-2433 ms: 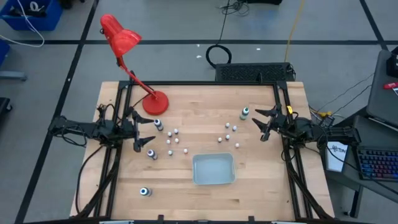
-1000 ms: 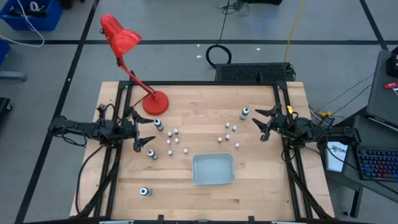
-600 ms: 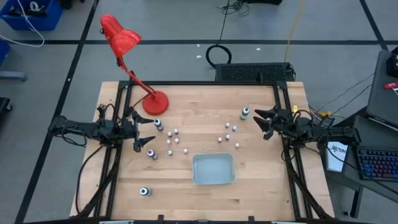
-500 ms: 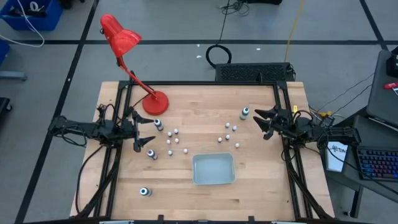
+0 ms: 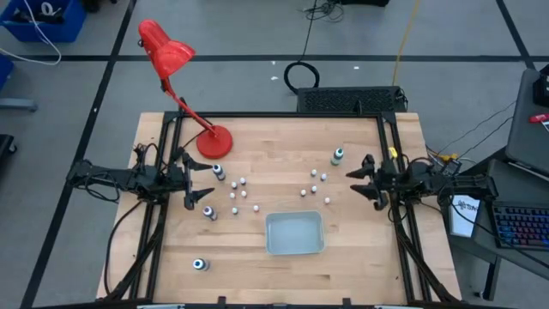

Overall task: Pick & Place food coloring
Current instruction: Put the small orange food coloring bottle into the gray bin

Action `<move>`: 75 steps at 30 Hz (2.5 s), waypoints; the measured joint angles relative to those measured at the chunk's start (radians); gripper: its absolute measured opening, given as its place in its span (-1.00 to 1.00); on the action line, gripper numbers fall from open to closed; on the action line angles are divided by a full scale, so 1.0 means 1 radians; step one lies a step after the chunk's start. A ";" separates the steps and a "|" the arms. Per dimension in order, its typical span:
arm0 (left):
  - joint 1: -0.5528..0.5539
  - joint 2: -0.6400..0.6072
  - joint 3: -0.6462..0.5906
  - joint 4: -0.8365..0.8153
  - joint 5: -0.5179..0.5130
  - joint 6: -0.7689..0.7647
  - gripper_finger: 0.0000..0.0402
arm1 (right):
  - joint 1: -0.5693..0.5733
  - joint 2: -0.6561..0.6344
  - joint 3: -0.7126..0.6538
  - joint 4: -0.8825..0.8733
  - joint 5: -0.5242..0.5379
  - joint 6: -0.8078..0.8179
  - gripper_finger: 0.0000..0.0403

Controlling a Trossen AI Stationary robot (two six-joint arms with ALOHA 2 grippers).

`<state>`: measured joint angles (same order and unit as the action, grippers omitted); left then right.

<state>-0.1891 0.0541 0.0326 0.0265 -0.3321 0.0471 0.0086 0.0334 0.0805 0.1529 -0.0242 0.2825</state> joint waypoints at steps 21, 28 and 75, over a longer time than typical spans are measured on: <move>0.000 0.000 0.000 0.000 0.000 0.000 0.82 | 0.255 1.176 0.550 -0.567 0.361 0.099 -0.03; 0.000 0.000 0.000 0.000 0.000 0.000 0.82 | 0.255 1.202 0.548 -0.537 0.391 0.136 -0.03; 0.000 0.000 0.000 0.000 0.000 0.000 0.82 | 0.253 1.244 0.379 -0.187 0.389 0.143 -0.23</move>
<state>-0.1893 0.0541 0.0326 0.0269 -0.3321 0.0475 0.2619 1.2778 0.4592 -0.0338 0.3653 0.4255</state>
